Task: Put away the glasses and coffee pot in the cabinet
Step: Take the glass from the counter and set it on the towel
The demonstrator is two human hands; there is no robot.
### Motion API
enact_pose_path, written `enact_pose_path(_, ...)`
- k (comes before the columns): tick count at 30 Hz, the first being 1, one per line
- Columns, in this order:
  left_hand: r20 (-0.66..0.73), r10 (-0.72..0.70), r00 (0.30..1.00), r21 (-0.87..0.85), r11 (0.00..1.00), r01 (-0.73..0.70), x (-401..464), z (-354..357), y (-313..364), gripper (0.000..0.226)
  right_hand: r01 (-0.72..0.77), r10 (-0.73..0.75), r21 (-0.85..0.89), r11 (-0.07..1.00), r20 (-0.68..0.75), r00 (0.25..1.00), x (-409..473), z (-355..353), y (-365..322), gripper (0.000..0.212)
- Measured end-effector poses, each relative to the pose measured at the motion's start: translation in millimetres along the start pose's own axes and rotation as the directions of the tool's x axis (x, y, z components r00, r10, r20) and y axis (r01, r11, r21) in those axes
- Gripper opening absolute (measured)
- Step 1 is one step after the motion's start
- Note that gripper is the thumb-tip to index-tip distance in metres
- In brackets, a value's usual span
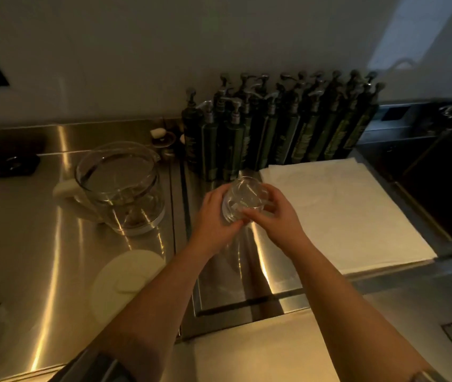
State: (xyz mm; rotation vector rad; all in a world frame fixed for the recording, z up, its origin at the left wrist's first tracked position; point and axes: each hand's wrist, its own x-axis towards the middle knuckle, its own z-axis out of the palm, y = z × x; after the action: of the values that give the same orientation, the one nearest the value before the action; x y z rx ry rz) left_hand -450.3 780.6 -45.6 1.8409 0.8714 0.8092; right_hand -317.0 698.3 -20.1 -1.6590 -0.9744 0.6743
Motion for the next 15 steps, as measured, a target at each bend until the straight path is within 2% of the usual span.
enact_pose_path(3,0.058,0.031,0.998,-0.034,0.999,-0.029,-3,13,11,0.077,0.002,0.0,0.029,1.0,-0.042,0.999,-16,-19,-3,0.057)
enact_pose_path(7,0.146,0.047,0.988,-0.085,0.996,-0.034,-3,36,27,0.079,-0.063,0.074,0.158,0.985,-0.066,0.995,-28,-47,6,0.066)
enact_pose_path(11,0.198,0.068,0.978,-0.118,0.992,-0.045,-2,66,48,0.077,-0.091,0.119,0.328,0.94,-0.066,0.991,-31,-81,17,0.06)
enact_pose_path(15,0.211,0.048,0.976,-0.183,0.983,-0.009,6,106,76,0.085,-0.106,0.143,0.457,0.883,-0.046,0.989,-25,-121,29,0.071)
